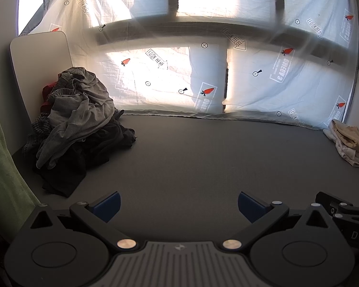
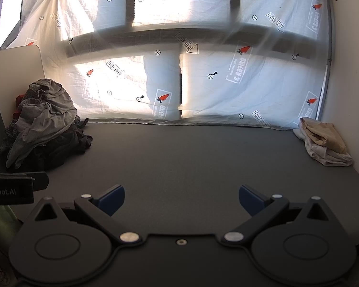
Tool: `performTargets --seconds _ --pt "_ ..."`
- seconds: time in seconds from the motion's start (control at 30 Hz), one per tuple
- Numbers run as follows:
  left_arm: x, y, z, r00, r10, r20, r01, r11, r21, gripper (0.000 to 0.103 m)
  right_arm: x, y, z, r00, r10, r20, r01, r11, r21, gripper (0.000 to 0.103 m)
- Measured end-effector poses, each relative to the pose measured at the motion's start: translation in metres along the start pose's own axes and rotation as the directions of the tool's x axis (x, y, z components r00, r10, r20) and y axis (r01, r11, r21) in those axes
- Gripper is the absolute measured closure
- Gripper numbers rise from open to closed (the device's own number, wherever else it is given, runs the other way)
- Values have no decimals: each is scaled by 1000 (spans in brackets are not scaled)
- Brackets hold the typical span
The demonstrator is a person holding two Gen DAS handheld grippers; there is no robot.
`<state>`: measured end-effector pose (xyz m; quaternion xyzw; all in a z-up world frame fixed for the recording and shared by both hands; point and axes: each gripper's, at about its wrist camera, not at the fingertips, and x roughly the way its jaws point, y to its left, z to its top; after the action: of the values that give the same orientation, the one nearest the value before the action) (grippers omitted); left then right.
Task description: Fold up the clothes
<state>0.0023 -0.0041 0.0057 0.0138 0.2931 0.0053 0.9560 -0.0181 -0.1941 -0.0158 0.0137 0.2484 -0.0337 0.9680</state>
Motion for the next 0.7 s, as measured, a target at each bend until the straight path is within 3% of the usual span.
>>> performTargets --seconds 0.7 --pt "22 -21 3 997 -67 -49 68 998 18 0 10 -11 -4 998 -36 -49 37 999 25 0"
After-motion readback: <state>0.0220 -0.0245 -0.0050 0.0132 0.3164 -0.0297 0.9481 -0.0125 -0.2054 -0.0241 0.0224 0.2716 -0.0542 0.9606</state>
